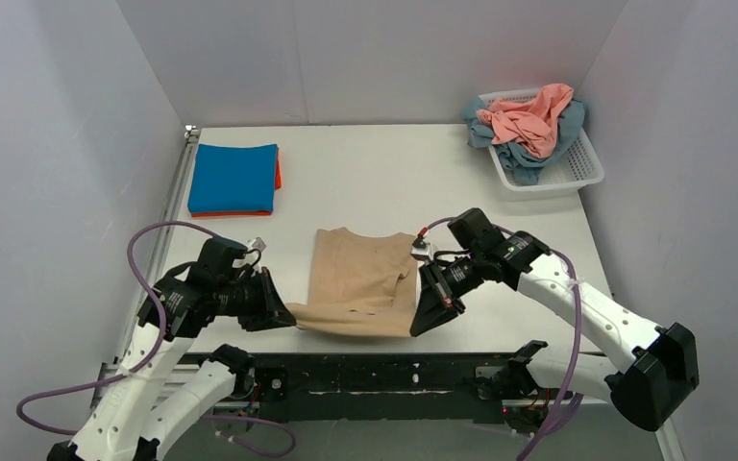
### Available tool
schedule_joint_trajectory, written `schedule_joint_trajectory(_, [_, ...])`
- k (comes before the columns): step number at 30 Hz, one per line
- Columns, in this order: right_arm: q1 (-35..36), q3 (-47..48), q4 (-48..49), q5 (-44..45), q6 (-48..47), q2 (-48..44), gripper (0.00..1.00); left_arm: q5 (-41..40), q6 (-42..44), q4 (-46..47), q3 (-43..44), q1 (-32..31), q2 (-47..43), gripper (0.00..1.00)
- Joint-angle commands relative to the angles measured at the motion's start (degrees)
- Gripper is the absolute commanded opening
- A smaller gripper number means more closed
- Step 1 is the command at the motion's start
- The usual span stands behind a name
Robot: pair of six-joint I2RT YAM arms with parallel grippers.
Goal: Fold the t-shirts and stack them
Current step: Fold the long partially folded tshirt into a neat square
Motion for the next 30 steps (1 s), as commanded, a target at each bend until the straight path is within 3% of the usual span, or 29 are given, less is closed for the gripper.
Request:
schedule_joint_trajectory(1, [-4.75, 4.81, -4.94, -6.81, -3.55, 0.77, 0.01, -8.69, 0.49, -0.52, 2.16, 0.37, 3.38, 0.00])
schedule_joint_trajectory(6, [-12.79, 7.55, -5.10, -9.27, -7.44, 5.76, 0.01, -16.46, -0.97, 6.79, 3.17, 0.37, 8.41, 0.00])
schedule_joint_trajectory(14, [-19.53, 17.24, -2.28, -1.05, -9.79, 16.89, 0.01, -24.58, 2.75, 14.05, 10.16, 1.78, 23.57, 0.00])
schedule_joint_trajectory(24, [-23.19, 24.29, 0.16, 3.44, -10.03, 30.72, 0.01, -23.76, 5.78, 20.55, 15.68, 5.87, 40.57, 0.00])
schedule_joint_trajectory(30, [-24.15, 26.78, 2.39, 4.91, -8.81, 37.33, 0.01, -21.37, 6.89, 19.64, 21.91, 7.41, 51.61, 0.00])
